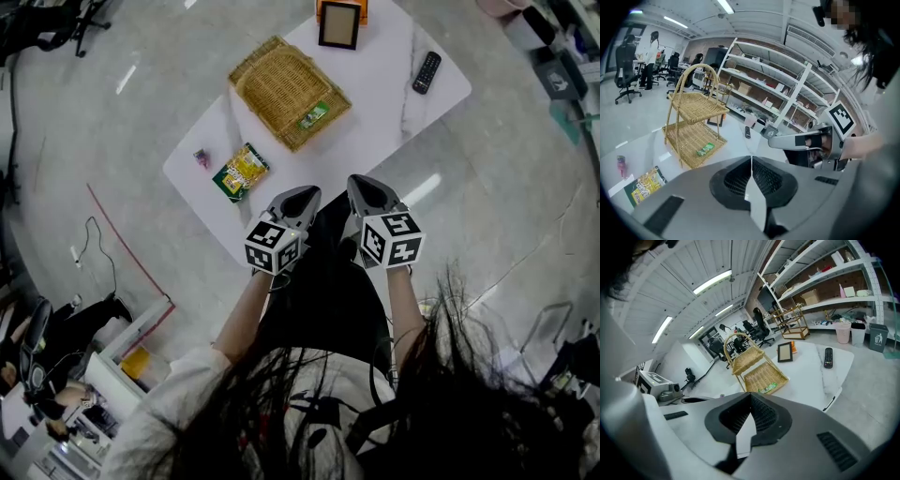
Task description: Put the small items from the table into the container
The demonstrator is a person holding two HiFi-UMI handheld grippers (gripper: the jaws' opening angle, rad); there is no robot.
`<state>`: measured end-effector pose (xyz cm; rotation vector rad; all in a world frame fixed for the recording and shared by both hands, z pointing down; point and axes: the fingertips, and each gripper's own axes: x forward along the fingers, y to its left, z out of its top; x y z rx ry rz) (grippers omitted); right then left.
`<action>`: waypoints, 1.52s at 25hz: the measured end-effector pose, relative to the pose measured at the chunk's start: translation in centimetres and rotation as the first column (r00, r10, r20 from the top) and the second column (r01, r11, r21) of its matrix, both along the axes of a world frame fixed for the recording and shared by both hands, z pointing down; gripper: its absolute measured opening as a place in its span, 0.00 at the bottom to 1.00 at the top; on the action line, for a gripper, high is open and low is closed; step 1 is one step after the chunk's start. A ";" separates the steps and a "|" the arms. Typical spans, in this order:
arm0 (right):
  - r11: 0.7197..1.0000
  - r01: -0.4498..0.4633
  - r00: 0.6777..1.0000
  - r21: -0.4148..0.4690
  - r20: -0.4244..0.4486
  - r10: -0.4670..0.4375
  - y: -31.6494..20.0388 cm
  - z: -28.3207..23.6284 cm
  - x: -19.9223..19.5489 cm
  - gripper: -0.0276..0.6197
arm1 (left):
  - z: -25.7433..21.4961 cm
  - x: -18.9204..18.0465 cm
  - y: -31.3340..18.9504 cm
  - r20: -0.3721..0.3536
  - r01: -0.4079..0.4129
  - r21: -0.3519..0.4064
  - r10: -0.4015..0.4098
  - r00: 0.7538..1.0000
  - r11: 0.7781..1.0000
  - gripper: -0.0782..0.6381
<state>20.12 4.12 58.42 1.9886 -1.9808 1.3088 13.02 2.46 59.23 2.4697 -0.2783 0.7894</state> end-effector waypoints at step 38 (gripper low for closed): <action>0.925 0.368 0.930 -0.100 0.041 -0.366 -3.1 6.3 -16.1 0.07 | 0.9 -15.5 -2.8 0.003 0.330 -0.055 -0.330 0.944 0.942 0.12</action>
